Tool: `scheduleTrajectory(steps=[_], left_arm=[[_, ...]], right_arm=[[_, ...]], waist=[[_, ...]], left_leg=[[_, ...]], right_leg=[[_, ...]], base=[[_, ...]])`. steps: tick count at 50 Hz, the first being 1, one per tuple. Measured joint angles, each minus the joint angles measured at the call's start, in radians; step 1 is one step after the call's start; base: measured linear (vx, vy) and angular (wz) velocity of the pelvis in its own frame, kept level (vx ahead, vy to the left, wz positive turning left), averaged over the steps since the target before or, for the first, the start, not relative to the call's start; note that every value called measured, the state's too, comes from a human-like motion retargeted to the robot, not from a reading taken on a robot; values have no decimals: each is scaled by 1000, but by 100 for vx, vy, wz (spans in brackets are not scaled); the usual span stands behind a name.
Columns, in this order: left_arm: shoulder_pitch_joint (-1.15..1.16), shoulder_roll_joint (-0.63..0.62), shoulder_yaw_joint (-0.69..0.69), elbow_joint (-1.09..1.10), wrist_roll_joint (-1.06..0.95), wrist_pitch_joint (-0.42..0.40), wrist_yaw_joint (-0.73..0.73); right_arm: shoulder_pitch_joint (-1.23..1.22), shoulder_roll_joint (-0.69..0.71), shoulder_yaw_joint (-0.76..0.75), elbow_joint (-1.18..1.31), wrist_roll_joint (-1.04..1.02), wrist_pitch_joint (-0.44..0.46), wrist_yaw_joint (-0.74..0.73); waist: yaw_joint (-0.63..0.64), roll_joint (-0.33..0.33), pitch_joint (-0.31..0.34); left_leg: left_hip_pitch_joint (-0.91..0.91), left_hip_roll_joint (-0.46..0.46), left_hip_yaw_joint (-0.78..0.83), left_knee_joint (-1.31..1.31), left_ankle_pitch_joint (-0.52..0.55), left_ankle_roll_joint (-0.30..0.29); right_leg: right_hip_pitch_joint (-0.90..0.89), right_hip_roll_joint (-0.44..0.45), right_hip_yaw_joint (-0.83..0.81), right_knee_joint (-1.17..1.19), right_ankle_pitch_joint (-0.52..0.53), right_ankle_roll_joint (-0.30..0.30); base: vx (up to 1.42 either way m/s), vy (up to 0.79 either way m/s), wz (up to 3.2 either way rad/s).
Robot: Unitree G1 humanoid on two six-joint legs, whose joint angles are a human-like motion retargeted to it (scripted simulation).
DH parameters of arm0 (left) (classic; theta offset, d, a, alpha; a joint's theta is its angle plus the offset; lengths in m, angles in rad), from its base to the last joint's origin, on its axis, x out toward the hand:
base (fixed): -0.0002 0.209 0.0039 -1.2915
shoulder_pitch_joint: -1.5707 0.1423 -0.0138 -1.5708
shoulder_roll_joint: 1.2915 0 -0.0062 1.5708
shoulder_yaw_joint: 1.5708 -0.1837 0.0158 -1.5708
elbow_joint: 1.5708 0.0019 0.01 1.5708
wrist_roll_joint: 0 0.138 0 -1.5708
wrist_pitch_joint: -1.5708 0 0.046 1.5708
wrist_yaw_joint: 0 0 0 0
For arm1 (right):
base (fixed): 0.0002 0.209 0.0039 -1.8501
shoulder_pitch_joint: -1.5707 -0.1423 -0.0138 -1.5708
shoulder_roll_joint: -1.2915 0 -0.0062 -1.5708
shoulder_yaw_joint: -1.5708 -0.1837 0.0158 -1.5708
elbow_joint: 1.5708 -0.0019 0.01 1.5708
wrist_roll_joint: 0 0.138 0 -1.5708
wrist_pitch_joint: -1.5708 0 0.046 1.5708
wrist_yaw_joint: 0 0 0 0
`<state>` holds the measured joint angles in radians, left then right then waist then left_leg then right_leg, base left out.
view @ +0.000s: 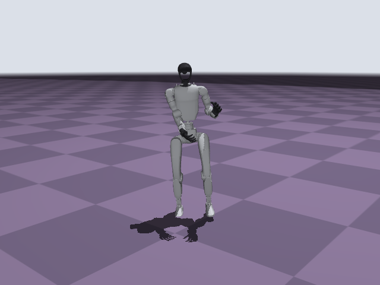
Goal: Dance
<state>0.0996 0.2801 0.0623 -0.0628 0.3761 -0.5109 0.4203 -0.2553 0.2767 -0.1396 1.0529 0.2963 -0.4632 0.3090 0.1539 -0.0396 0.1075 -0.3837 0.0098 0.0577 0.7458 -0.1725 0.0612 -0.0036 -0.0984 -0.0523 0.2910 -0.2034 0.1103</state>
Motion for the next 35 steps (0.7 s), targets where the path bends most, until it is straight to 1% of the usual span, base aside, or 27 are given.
scheduleTrajectory(steps=[2, 3, 5, 7, 8, 9, 10, 12, 13, 15, 17, 18, 20, 22, 23, 25, 27, 28, 29, 30, 31, 32, 33, 35], left_arm=[[2, 100, 71, -139, 11, 8, -15], [5, 142, 106, -194, 8, 7, -24], [12, 200, 168, -275, 5, 4, -34], [27, 233, 213, -329, 17, -4, -26], [38, 245, 232, -346, 30, -14, -21], [54, 255, 243, -354, 50, -31, -19], [71, 263, 252, -358, 74, -50, -18], [119, 270, 248, -336, 174, -115, -49], [144, 275, 248, -312, 255, -154, -84], [191, 292, 279, -247, 454, -178, -148], [232, 261, 339, -218, 692, -66, -95], [248, 224, 373, -226, 780, 7, -18], [246, 114, 419, -247, 835, 112, 185], [192, -31, 432, -240, 685, 175, 403], [156, -103, 426, -232, 554, 196, 495], [75, -245, 386, -223, 229, 211, 668], [-11, -394, 342, -220, -73, 141, 732], [-40, -453, 326, -214, -202, 81, 707], [-58, -493, 323, -186, -339, 22, 646], [-70, -522, 325, -147, -480, -37, 567], [-79, -540, 342, -72, -599, -67, 481], [-89, -556, 361, 13, -701, -90, 409], [-99, -568, 385, 120, -769, -96, 364], [-128, -576, 447, 383, -840, -102, 330]], right_arm=[[-76, 35, 77, -15, 108, 20, 145], [-109, 48, 114, -26, 164, 26, 187], [-158, 71, 173, -58, 253, 24, 222], [-183, 79, 208, -101, 308, 0, 220], [-186, 79, 218, -120, 325, -10, 211], [-183, 83, 218, -128, 336, -15, 201], [-176, 87, 213, -131, 345, -16, 189], [-155, 107, 158, -71, 367, 24, 174], [-152, 120, 116, -20, 390, 58, 179], [-173, 139, 25, 82, 463, 198, 225], [-199, 139, -51, 136, 468, 370, 327], [-208, 130, -62, 127, 458, 427, 399], [-219, 103, -39, 45, 401, 474, 496], [-212, 52, 47, -126, 300, 444, 545], [-199, 22, 98, -223, 240, 416, 567], [-167, -25, 182, -385, 89, 352, 605], [-124, -59, 233, -476, -89, 282, 596], [-99, -81, 251, -503, -167, 241, 569], [-73, -109, 265, -515, -233, 197, 526], [-45, -139, 278, -520, -291, 153, 473], [-18, -166, 278, -497, -340, 112, 410], [11, -190, 276, -465, -390, 72, 350], [42, -210, 265, -417, -443, 35, 298], [104, -237, 223, -286, -585, -5, 214]], waist=[[22, 3, 0], [33, 7, -1], [48, 15, -2], [66, 32, 4], [77, 45, 9], [87, 64, 12], [96, 85, 14], [121, 111, 22], [139, 120, 24], [173, 136, 14], [186, 130, 14], [201, 123, 17], [228, 119, 19], [237, 123, 20], [231, 125, 19], [198, 130, 7], [155, 116, -10], [132, 106, -18], [111, 97, -27], [91, 89, -36], [77, 80, -45], [63, 68, -55], [49, 52, -65], [20, 28, -86]], left_leg=[[36, 35, 10, -44, 15, 30], [53, 42, 2, -75, 22, 37], [87, 43, -30, -152, 28, 29], [129, 37, -74, -246, 81, 1], [156, 43, -88, -299, 140, -25], [190, 45, -104, -362, 172, -90], [227, 44, -121, -430, 191, -175], [290, 7, -95, -493, 141, -187], [313, -4, -52, -517, 125, -185], [365, -15, 38, -578, 111, -179], [392, -68, 5, -603, 103, -167], [393, -92, 1, -604, 99, -159], [390, -118, 14, -609, 88, -147], [384, -133, 14, -614, 75, -145], [378, -137, 10, -614, 71, -144], [375, -127, 12, -617, 65, -144], [366, -112, 37, -615, 61, -145], [362, -105, 46, -613, 61, -143], [358, -97, 54, -610, 59, -141], [354, -90, 63, -608, 57, -137], [349, -83, 70, -604, 53, -134], [344, -78, 76, -601, 48, -130], [341, -74, 80, -596, 42, -126], [344, -51, 84, -588, 28, -125]], right_leg=[[5, -20, 2, -11, 12, 3], [8, -31, 2, -14, 17, 7], [13, -52, -3, -19, 24, 22], [20, -68, -11, -9, 25, 40], [24, -73, -14, 0, 22, 48], [25, -74, -22, 15, 17, 56], [25, -74, -30, 34, 11, 62], [33, -108, -41, 71, 0, 73], [35, -130, -39, 92, -6, 79], [19, -159, -33, 143, -13, 77], [-8, -192, -19, 203, -6, 65], [-28, -207, -3, 235, 0, 46], [-83, -224, 44, 306, 44, 23], [-176, -228, 113, 416, 108, 0], [-216, -218, 148, 464, 142, -16], [-266, -181, 197, 519, 186, -51], [-285, -160, 217, 480, 176, 22], [-288, -145, 230, 440, 178, 47], [-292, -133, 239, 394, 180, 57], [-295, -123, 247, 345, 183, 58], [-298, -122, 246, 294, 189, 58], [-297, -119, 246, 242, 199, 69], [-289, -114, 248, 189, 216, 99], [-263, -70, 286, 121, 231, 120]], base=[[13, 20, 10], [14, 19, 30], [14, 19, 54], [19, 22, 71], [26, 25, 72], [27, 27, 73], [29, 29, 72], [39, 30, 52], [43, 29, 15], [38, 24, -11], [45, 17, -23], [50, 13, -54], [34, 10, -73], [14, 8, -73], [19, 4, -59], [27, -3, -46], [29, -12, -45], [31, -16, -33], [29, -18, -23], [20, -20, -18], [17, -21, -13], [17, -22, -7], [22, -25, 0], [26, -34, -3]])
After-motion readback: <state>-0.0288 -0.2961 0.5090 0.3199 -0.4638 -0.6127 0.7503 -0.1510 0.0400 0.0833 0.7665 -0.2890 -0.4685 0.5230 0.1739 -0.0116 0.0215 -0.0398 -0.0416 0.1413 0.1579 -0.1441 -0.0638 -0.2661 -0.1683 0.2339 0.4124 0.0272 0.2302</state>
